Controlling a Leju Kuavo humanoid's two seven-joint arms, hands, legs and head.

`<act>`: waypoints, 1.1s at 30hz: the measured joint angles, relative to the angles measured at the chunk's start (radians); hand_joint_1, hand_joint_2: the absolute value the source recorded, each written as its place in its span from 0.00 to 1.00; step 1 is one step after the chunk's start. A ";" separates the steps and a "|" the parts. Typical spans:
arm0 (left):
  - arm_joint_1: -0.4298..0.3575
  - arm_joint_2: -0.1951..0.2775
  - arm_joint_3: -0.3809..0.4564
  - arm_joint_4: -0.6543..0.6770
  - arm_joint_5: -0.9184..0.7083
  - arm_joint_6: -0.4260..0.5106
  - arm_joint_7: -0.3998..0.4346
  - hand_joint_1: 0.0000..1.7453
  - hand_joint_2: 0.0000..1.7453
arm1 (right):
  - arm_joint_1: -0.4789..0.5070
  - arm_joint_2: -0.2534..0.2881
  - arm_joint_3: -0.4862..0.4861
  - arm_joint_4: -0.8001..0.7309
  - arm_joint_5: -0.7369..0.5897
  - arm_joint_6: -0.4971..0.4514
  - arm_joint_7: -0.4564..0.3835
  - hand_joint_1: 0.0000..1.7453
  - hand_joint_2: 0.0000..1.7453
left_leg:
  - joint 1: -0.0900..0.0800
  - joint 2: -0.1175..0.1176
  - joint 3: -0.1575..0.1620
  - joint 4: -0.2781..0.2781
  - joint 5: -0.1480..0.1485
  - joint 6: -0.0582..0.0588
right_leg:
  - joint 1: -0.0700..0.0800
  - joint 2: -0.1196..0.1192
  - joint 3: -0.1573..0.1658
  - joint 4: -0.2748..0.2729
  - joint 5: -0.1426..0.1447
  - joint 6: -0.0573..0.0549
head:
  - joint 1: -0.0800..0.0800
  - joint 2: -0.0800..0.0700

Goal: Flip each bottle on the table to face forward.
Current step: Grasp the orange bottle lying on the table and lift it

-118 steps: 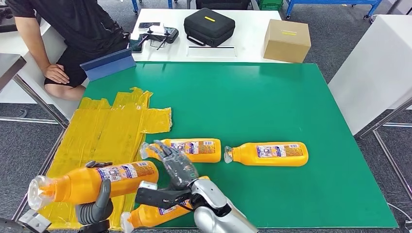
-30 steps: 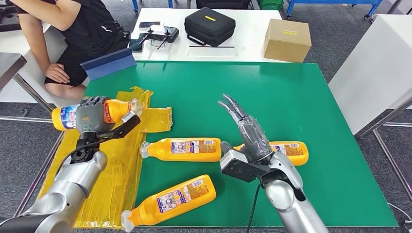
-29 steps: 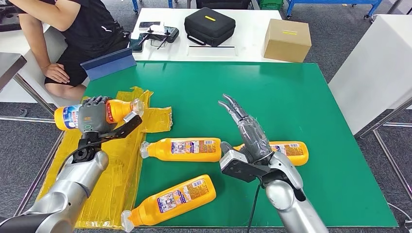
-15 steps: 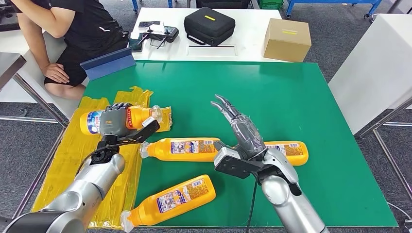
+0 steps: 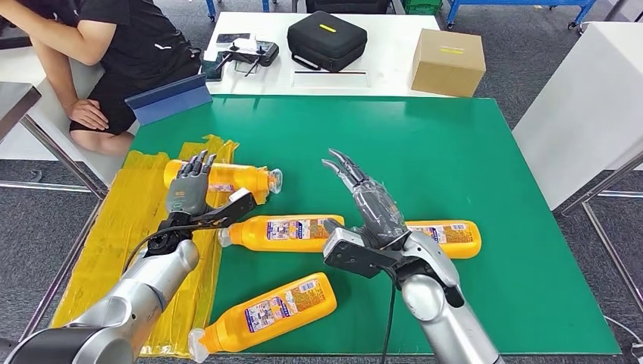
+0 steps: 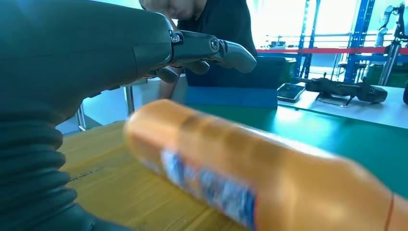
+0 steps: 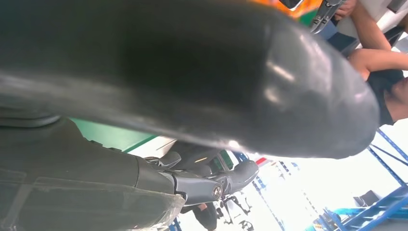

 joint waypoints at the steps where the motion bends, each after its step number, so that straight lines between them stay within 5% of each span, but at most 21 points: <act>1: -0.002 0.000 0.000 0.000 -0.002 -0.002 0.005 0.00 0.00 | 0.000 0.003 -0.002 0.000 0.004 0.004 0.000 0.00 0.00 | 0.000 0.000 0.000 0.000 0.000 0.000 | 0.000 0.000 0.000 0.000 0.000 0.000 | 0.000 0.000; 7: -0.007 0.001 0.002 -0.001 0.013 0.007 0.005 0.00 0.00 | -0.002 0.012 -0.010 0.000 0.017 0.016 0.000 0.00 0.00 | 0.000 0.000 0.000 0.000 0.000 0.000 | 0.000 0.000 0.000 0.000 0.000 0.000 | 0.000 0.000; 15: -0.008 0.003 0.079 -0.060 0.260 0.059 -0.175 0.00 0.00 | 0.000 0.010 -0.029 0.000 0.071 0.008 0.013 0.00 0.00 | 0.000 0.000 0.000 0.000 0.000 0.000 | 0.000 0.000 0.000 0.000 0.000 0.000 | 0.000 0.000; 19: 0.048 -0.013 0.156 -0.220 0.722 -0.107 -0.387 0.00 0.00 | 0.023 -0.002 -0.063 0.003 0.163 -0.020 0.035 0.00 0.00 | 0.000 0.000 0.000 0.000 0.000 0.000 | 0.000 0.000 0.000 0.000 0.000 0.000 | 0.000 0.000; 22: 0.114 -0.025 0.184 -0.384 0.981 -0.209 -0.404 0.00 0.00 | 0.047 -0.012 -0.108 0.015 0.201 -0.032 0.019 0.00 0.00 | 0.000 0.000 -0.001 0.000 0.000 0.000 | 0.000 0.000 -0.001 0.000 0.000 0.000 | 0.000 0.000; 26: 0.221 -0.039 0.220 -0.592 1.254 -0.366 -0.451 0.00 0.00 | 0.080 -0.023 -0.161 0.020 0.243 -0.053 0.036 0.00 1.00 | 0.000 0.001 -0.001 0.000 0.000 0.000 | 0.000 0.001 -0.001 0.000 0.000 0.000 | 0.000 0.000; 29: 0.389 -0.049 0.235 -0.827 1.554 -0.435 -0.476 0.00 0.00 | 0.150 -0.043 -0.240 -0.006 0.250 -0.048 0.034 0.00 1.00 | 0.000 0.003 0.000 0.000 -0.002 -0.001 | 0.000 0.003 -0.001 -0.001 0.000 0.000 | 0.000 0.000; 33: 0.622 -0.053 0.256 -1.088 1.680 -0.468 -0.487 0.00 0.00 | 0.272 -0.099 -0.351 -0.063 0.244 -0.014 0.004 0.00 1.00 | 0.000 0.000 -0.002 0.000 -0.004 0.000 | 0.000 0.002 -0.002 -0.003 -0.003 0.002 | 0.000 0.000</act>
